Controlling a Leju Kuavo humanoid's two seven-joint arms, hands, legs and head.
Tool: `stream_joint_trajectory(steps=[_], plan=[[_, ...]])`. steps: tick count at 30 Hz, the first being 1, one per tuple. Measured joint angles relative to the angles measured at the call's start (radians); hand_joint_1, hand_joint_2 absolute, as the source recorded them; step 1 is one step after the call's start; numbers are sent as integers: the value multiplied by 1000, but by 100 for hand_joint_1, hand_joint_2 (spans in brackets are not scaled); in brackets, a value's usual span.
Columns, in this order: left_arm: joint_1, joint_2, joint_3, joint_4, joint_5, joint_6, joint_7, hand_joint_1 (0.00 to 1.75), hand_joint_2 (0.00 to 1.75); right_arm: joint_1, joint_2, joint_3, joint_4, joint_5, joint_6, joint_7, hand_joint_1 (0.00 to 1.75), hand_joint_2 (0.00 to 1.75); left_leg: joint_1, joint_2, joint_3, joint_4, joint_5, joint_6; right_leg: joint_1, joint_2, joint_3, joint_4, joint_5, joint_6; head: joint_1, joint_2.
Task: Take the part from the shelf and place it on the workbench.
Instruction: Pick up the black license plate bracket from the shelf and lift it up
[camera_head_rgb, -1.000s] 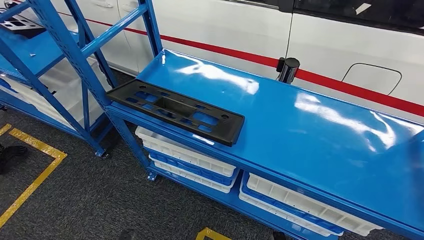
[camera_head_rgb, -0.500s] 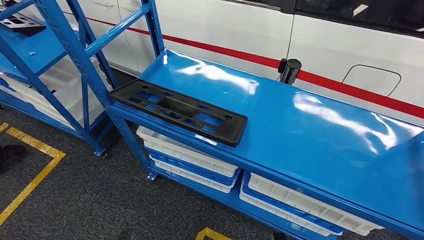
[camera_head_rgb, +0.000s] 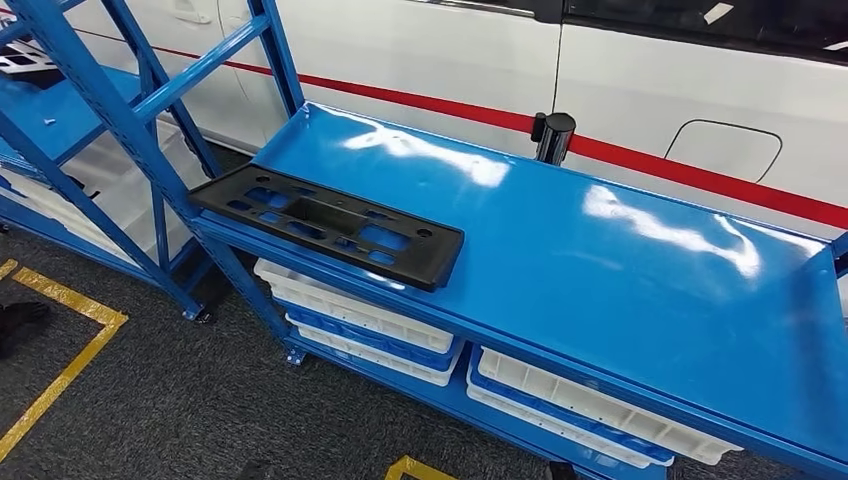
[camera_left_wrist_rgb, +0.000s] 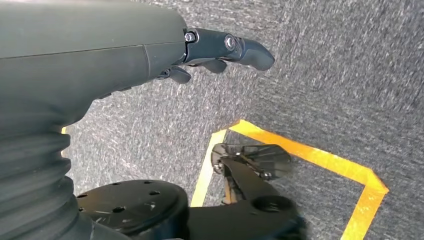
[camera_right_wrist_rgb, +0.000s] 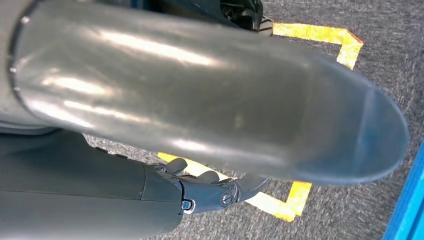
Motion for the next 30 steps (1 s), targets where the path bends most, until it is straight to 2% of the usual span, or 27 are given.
stream_joint_trajectory(steps=[1,2,3,5,6,7,10,12,14,15,16,17,18,20,21,23,25,26,27,29,30], plan=[[1,0,0,0,0,0,0,0,175,1,0,-1,0,0,0,0,0,0,1,0,0,-3,13,0,0,1,1,0,0,0,0,0],[1,0,0,0,0,0,0,0,175,1,0,-1,0,0,1,0,0,0,2,0,22,-48,44,1,0,3,4,0,-1,0,0,0],[1,0,0,0,0,0,0,0,175,1,0,-2,0,0,1,0,0,0,5,0,58,-120,81,1,-1,6,7,0,-2,1,0,0],[0,0,0,0,0,0,0,0,175,0,0,-2,0,1,2,0,0,0,5,-2,123,-247,126,2,3,10,9,2,-6,8,-1,0],[-1,0,1,0,0,0,0,0,175,-1,0,-2,0,1,3,0,0,0,3,-4,137,-278,133,4,5,12,8,2,-7,13,0,0],[-1,0,1,0,0,1,0,0,175,-1,-1,-2,0,1,3,0,0,0,-1,-5,139,-285,130,9,6,12,6,1,-8,18,0,0],[-1,0,1,0,0,1,0,0,175,0,0,-2,0,3,3,0,0,0,-5,-4,136,-291,138,33,2,11,-5,12,-16,33,1,0],[-2,0,2,0,0,1,0,0,175,-1,0,-2,0,3,3,0,0,0,-4,-2,134,-295,142,46,2,9,-49,99,-60,29,4,0],[-1,0,2,0,0,1,1,0,175,0,0,-3,0,3,3,1,0,0,-9,1,131,-295,142,53,4,8,-119,240,-119,22,6,0],[-1,0,2,0,0,1,1,0,175,1,0,-3,0,3,3,1,0,0,-11,2,130,-295,142,55,5,8,-144,288,-132,22,6,0],[-1,0,2,0,0,1,2,0,175,2,0,-4,0,3,3,2,0,0,-13,2,130,-295,142,55,6,8,-150,299,-130,25,6,0],[-1,0,2,0,0,1,2,0,175,2,0,-4,0,3,3,3,0,0,-15,3,130,-295,143,55,7,8,-135,266,-111,30,6,0],[-1,0,2,0,0,1,2,0,175,2,-1,-4,1,3,3,3,0,0,-17,3,131,-295,143,55,10,5,-101,198,-83,33,6,0],[-1,0,2,0,0,1,2,0,175,-1,-1,-5,1,3,3,3,0,0,-21,5,133,-293,141,53,18,-6,-31,55,-36,29,6,0],[-1,-1,2,0,0,1,2,0,175,-3,-2,-5,1,2,4,3,0,0,-24,5,134,-293,140,51,22,-10,-12,15,-24,24,5,0],[-1,-2,2,0,0,1,2,0,175,-3,-2,-6,1,0,5,3,0,0,-25,8,135,-292,138,43,26,-9,-7,-2,-13,12,4,0],[-1,-2,2,0,0,1,2,0,175,-2,-2,-6,1,0,6,3,0,0,-21,10,131,-281,130,32,18,-4,1,-8,-5,2,4,0],[-1,-1,2,0,0,1,2,0,175,-2,-1,-6,1,0,7,3,0,0,-19,10,122,-257,113,26,12,-2,7,-11,-2,-3,2,0],[-1,-1,2,1,0,1,2,0,175,-2,0,-6,1,0,8,3,0,0,-16,9,103,-211,84,20,7,-1,12,-14,0,-6,0,0],[0,-1,3,1,0,2,2,0,175,-2,0,-7,1,0,10,3,0,0,-9,8,42,-74,16,7,7,2,15,-14,-1,-9,-4,0],[0,-1,3,1,0,2,2,0,175,-2,0,-7,1,0,11,4,0,0,-4,8,15,-19,-2,2,7,5,16,-13,-1,-9,-4,0]])
